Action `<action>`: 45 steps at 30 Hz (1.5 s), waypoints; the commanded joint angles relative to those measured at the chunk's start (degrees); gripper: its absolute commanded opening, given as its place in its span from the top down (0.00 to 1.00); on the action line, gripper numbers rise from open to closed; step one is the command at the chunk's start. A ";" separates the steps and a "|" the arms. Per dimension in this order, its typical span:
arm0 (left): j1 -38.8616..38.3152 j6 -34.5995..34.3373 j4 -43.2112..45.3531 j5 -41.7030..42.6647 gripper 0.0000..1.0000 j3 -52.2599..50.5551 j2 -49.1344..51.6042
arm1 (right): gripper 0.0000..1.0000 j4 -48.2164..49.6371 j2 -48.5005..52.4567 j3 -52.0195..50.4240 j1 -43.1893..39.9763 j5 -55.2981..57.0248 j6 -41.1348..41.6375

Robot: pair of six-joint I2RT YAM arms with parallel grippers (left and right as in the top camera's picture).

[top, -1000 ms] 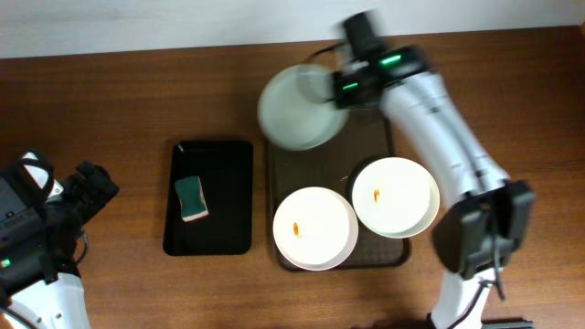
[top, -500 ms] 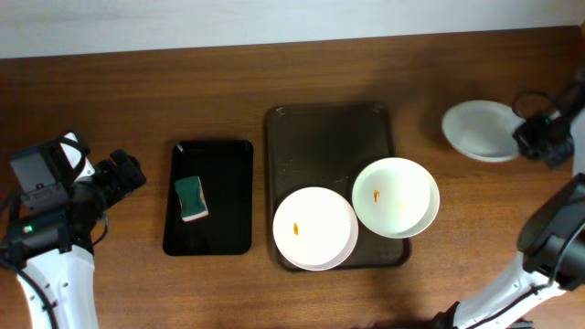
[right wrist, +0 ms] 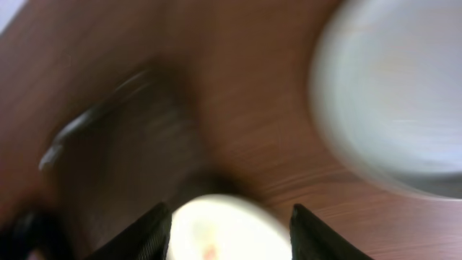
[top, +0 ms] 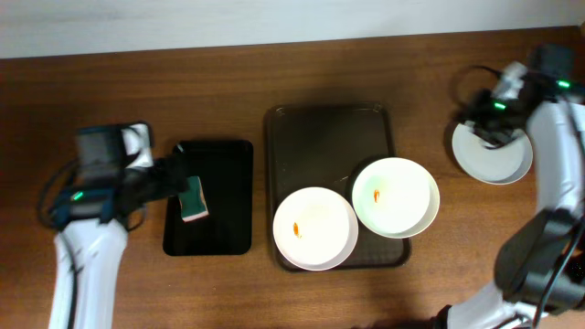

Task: Clean dirty plates on tray and stack at the side

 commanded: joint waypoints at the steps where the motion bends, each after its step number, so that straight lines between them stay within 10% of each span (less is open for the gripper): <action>1: -4.42 -4.72 -1.20 -9.62 0.24 0.09 9.29 | 0.46 -3.02 -2.69 1.14 10.03 -1.20 -2.23; 13: -5.68 -5.51 12.46 -3.48 1.00 0.11 39.15 | 0.46 -5.03 -2.23 0.85 27.54 9.68 -1.75; 24: -7.26 -1.46 1.51 1.36 1.00 10.12 34.25 | 0.46 -5.27 -2.23 0.85 27.50 9.62 -1.73; 33: -9.25 -0.74 21.38 -4.00 1.00 -8.50 34.27 | 0.46 -4.59 -2.23 0.85 27.50 9.62 -1.73; 45: -11.02 -0.74 9.25 5.27 1.00 2.91 29.59 | 0.46 -4.35 -2.23 0.85 27.50 9.62 -1.51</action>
